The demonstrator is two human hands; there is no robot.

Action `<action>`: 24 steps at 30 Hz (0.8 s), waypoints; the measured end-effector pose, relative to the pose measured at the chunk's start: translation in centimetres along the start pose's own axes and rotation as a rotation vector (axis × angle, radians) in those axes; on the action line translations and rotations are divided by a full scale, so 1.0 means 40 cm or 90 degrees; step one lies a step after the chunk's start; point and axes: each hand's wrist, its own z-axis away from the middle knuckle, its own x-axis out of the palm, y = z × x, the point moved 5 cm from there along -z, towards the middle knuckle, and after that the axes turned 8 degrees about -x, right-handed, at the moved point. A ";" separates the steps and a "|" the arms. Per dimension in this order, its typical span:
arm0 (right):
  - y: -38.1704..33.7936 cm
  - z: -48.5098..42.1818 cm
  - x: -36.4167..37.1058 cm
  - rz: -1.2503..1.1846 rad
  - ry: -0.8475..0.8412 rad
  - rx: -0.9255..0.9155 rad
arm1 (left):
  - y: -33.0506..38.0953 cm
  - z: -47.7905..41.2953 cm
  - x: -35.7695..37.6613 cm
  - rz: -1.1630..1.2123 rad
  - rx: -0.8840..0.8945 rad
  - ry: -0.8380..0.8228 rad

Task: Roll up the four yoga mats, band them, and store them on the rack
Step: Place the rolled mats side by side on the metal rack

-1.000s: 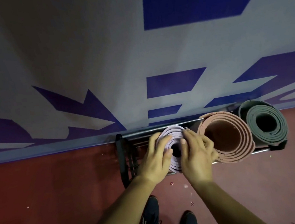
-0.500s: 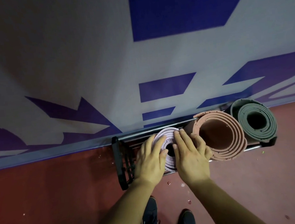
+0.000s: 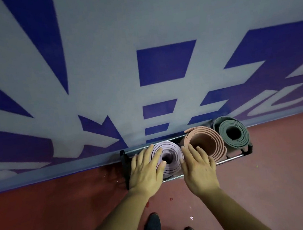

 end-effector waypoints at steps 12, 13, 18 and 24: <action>-0.040 0.227 -0.110 -0.087 0.002 -0.037 | 0.085 0.329 -0.086 0.063 -0.065 0.106; -0.042 0.241 -0.111 -0.089 0.005 -0.042 | 0.085 0.354 -0.083 0.058 -0.070 0.096; -0.092 0.339 -0.127 -0.086 0.002 -0.074 | 0.066 0.505 -0.106 0.072 -0.117 0.106; -0.246 0.430 -0.119 -0.101 0.015 -0.146 | -0.040 0.632 -0.162 0.098 -0.152 0.157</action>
